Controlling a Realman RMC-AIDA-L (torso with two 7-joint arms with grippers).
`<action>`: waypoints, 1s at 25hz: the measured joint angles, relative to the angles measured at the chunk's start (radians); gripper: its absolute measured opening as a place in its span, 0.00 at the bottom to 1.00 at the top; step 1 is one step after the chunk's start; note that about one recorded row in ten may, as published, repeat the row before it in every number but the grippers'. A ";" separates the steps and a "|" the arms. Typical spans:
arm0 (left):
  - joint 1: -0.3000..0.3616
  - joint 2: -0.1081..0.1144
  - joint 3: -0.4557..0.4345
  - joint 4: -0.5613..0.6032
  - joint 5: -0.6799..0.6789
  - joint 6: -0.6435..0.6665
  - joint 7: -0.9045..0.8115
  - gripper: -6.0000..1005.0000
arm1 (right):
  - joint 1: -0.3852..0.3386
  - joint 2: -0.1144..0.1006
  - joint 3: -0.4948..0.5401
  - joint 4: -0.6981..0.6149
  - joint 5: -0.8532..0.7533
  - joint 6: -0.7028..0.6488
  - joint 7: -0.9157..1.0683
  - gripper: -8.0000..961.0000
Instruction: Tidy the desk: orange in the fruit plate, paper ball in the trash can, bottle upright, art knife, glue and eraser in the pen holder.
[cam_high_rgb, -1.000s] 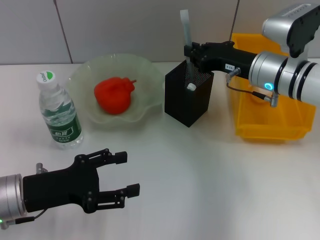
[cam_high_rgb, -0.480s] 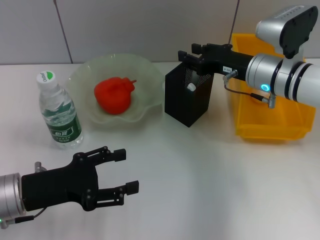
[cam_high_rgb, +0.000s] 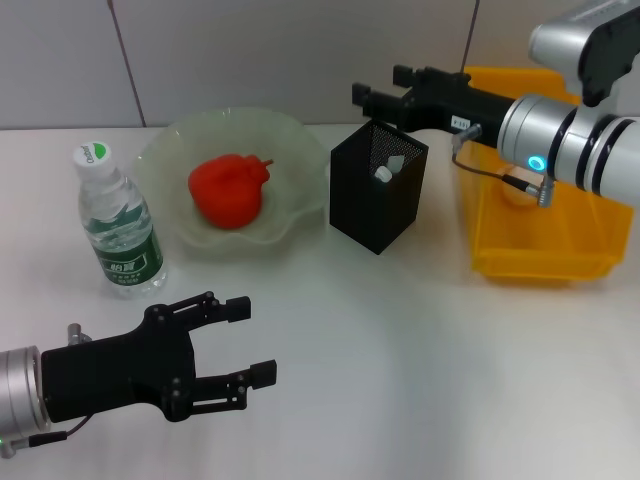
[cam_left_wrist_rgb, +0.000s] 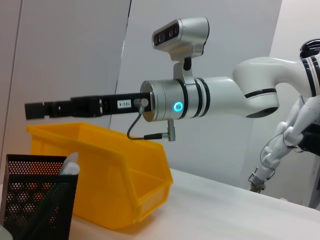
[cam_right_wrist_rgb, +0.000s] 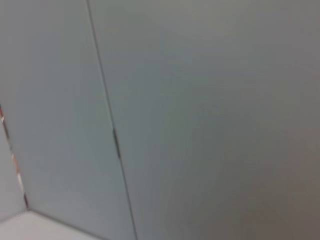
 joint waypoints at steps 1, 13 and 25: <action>0.000 0.000 0.000 0.000 0.000 0.000 0.000 0.84 | -0.003 0.000 0.000 -0.002 0.016 -0.002 -0.005 0.69; 0.015 0.000 0.001 -0.012 -0.002 -0.006 0.023 0.84 | -0.138 -0.007 0.004 -0.021 0.305 -0.344 -0.111 0.74; 0.033 0.003 0.008 -0.013 0.008 -0.015 0.056 0.84 | -0.322 -0.112 0.002 -0.030 0.101 -0.918 -0.020 0.74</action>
